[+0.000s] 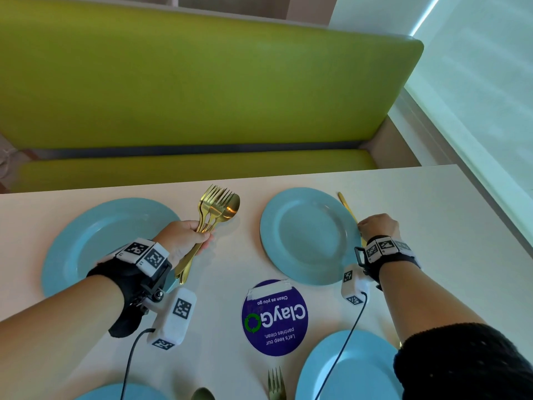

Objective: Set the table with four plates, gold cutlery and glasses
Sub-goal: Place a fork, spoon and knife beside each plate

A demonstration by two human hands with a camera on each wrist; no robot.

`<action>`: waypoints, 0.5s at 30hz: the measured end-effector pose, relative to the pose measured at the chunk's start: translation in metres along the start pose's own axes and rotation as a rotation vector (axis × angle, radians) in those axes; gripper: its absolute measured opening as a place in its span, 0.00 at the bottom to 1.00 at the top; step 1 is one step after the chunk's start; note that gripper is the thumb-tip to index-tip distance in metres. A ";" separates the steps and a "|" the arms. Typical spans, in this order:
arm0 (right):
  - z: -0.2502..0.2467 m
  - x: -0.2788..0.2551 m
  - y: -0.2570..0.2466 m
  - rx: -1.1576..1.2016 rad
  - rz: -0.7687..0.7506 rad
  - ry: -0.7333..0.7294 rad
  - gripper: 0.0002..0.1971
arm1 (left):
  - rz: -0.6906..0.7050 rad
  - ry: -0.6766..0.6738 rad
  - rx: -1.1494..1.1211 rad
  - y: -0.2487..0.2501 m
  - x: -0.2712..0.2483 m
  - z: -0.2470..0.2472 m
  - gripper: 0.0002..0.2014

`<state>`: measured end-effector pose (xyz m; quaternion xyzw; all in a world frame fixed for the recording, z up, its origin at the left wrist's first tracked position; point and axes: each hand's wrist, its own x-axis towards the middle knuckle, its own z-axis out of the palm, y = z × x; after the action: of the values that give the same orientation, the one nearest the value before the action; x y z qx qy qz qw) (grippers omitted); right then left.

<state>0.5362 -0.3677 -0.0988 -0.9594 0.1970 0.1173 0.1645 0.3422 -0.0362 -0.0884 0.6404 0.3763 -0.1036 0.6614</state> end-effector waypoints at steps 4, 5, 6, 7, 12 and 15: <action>0.000 -0.003 0.001 0.012 -0.020 -0.008 0.09 | 0.004 0.000 0.002 0.001 -0.003 0.002 0.10; -0.001 -0.003 0.002 0.011 -0.023 -0.010 0.09 | 0.002 -0.002 0.006 0.002 -0.004 0.003 0.09; -0.002 -0.004 0.002 0.012 -0.025 -0.008 0.09 | 0.000 -0.004 0.009 0.002 -0.005 0.003 0.09; -0.004 -0.006 0.002 0.010 -0.031 -0.008 0.09 | -0.002 -0.004 0.012 0.002 -0.006 0.003 0.09; -0.017 -0.024 -0.012 -0.096 -0.137 -0.015 0.12 | -0.002 0.012 0.028 0.001 -0.009 0.001 0.10; -0.027 -0.051 -0.038 -0.140 -0.277 0.054 0.13 | 0.004 0.016 0.033 0.005 -0.017 0.001 0.09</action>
<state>0.5105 -0.3274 -0.0491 -0.9893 0.0587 0.0812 0.1062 0.3339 -0.0426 -0.0744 0.6528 0.3788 -0.1035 0.6478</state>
